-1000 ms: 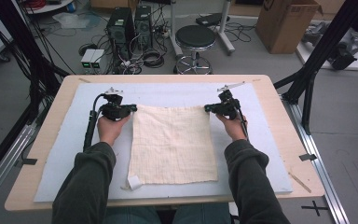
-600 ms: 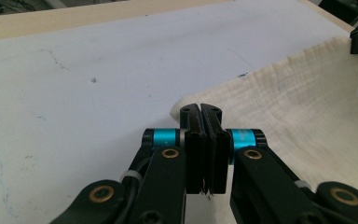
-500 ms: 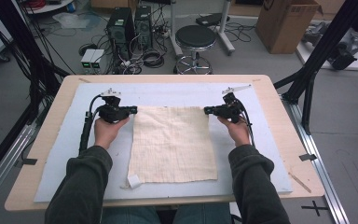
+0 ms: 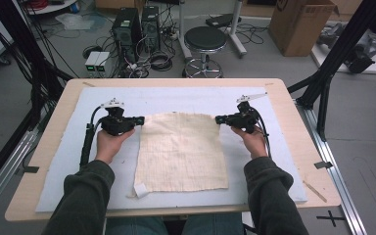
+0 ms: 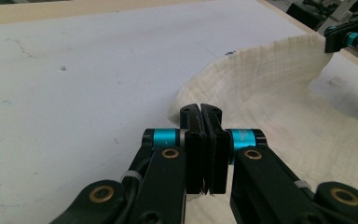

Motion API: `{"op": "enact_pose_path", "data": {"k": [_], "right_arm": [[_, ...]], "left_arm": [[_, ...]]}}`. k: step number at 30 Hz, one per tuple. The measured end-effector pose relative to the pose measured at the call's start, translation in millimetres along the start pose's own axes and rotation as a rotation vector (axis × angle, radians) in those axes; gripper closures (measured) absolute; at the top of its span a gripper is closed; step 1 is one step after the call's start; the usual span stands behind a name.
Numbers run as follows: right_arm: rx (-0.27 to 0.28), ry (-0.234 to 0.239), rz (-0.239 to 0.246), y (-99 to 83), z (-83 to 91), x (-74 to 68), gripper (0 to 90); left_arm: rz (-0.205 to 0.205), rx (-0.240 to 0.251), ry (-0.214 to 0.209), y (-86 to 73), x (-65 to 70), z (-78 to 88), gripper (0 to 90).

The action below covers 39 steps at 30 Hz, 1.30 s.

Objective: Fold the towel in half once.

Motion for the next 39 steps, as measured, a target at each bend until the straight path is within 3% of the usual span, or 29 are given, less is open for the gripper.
{"op": "enact_pose_path", "data": {"k": [8, 12, 23, 33, 39], "right_arm": [[-0.017, 0.028, 0.019, -0.5, 3.0, -10.4, 86.0], [-0.017, 0.037, 0.031, 0.8, 5.1, -16.6, 86.1], [-0.028, 0.044, 0.058, 0.5, 15.7, -26.3, 86.1], [-0.018, 0.056, 0.073, -14.0, 26.3, -31.2, 86.1], [-0.026, 0.066, 0.086, -19.8, 29.1, -37.2, 86.1]], "left_arm": [[-0.01, -0.002, -0.013, -6.4, 4.1, 10.2, 87.9], [-0.041, -0.023, 0.0, -9.7, 6.2, 14.6, 87.9], [-0.067, -0.009, -0.025, -10.4, 16.6, 25.8, 87.9], [-0.079, -0.017, -0.05, -23.0, 21.0, 32.4, 87.9], [-0.114, -0.018, -0.077, -26.5, 30.4, 38.7, 87.9]]}}
Point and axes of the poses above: each handheld gripper's, and its own axes: z roughly backward along the jaws, y roughly out of its top, x roughly to its right, the point moved 3 cm from there along -z, roughly forward along the jaws, and after that the axes turned 6 degrees about x, right-handed, at the moved point
